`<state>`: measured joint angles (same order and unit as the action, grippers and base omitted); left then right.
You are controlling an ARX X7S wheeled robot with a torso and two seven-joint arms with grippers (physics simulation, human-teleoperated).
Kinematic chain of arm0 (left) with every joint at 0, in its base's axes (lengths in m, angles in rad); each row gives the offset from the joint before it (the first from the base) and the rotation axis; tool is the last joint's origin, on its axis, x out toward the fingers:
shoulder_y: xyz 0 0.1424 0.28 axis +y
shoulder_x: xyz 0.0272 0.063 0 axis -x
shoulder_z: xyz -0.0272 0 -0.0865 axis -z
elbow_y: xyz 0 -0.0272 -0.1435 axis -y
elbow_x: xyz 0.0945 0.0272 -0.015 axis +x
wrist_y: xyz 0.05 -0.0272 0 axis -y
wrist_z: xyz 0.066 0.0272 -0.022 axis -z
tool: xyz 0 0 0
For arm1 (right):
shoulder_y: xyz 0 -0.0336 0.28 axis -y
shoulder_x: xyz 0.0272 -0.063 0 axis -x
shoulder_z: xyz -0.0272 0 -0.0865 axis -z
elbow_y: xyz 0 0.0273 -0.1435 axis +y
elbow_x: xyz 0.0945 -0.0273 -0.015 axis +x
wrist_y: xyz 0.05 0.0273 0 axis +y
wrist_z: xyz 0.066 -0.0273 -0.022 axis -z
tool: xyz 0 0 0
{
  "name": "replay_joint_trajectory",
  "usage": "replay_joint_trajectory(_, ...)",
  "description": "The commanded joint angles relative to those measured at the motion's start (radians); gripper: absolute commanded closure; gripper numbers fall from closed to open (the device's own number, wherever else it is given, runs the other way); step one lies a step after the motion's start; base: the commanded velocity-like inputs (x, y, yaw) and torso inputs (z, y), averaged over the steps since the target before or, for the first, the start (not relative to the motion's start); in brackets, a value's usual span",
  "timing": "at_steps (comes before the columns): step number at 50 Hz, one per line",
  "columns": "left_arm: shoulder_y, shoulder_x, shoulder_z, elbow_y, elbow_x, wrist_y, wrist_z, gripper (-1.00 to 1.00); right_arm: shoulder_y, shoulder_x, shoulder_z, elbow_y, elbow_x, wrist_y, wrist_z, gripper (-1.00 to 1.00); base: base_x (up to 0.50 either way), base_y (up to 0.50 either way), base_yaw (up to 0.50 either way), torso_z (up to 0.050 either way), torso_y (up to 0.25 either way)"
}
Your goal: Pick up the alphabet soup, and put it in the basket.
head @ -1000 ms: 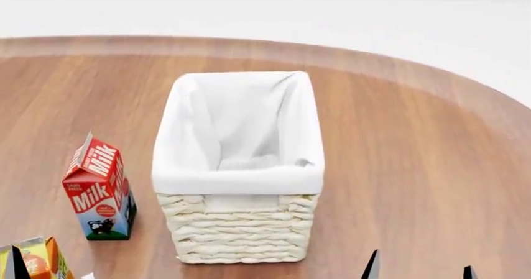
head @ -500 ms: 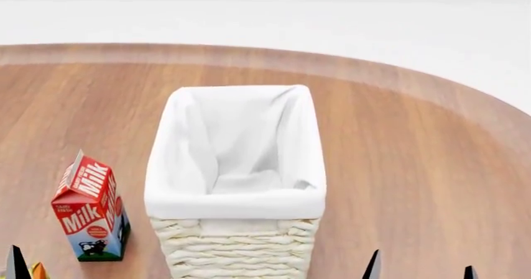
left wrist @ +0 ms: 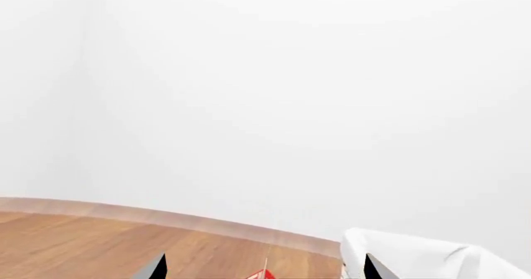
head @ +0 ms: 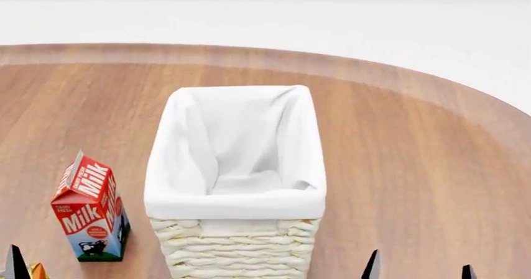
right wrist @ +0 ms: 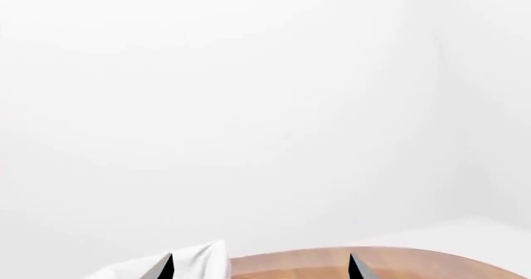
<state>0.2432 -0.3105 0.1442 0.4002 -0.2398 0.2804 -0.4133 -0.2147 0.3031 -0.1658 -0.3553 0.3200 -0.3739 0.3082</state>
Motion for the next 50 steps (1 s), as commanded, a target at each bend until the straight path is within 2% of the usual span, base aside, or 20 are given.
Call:
replay_joint_trajectory(1,0.002,-0.007,-0.001,-0.001,-0.007,0.006,0.000,-1.00,-0.019,0.029,-0.004,-0.020,0.024,-0.017,-0.025,-1.00,0.00,0.00,0.00,0.000,0.000)
replay_joint_trajectory(18,-0.014,-0.007,0.012,-0.017,-0.005,-0.003,-0.002,-1.00,-0.046,0.189,-0.130,-0.068,0.318,-0.030,-0.319,-1.00,0.00,0.00,0.00,0.000,0.000)
replay_joint_trajectory(24,-0.010,-0.010,0.015,-0.008,-0.002,-0.007,-0.006,-1.00,-0.046,0.203,-0.145,-0.054,0.311,-0.041,-0.362,-1.00,0.00,0.00,0.00,0.000,0.000)
replay_joint_trajectory(28,-0.007,-0.012,0.014,-0.007,-0.004,-0.005,-0.007,-1.00,-0.061,0.247,-0.178,-0.061,0.380,-0.067,-0.476,-1.00,0.00,0.00,0.00,0.000,0.000)
replay_joint_trajectory(35,-0.015,-0.012,0.017,-0.021,-0.004,-0.001,-0.006,-1.00,-0.087,0.301,-0.234,-0.079,0.372,-0.072,-0.588,-1.00,0.00,0.00,0.00,0.000,0.000)
replay_joint_trajectory(50,-0.018,-0.013,0.018,-0.027,-0.003,0.004,-0.012,-1.00,-0.109,0.347,-0.316,-0.078,0.289,-0.059,-0.701,-1.00,0.00,0.00,0.00,0.000,0.000)
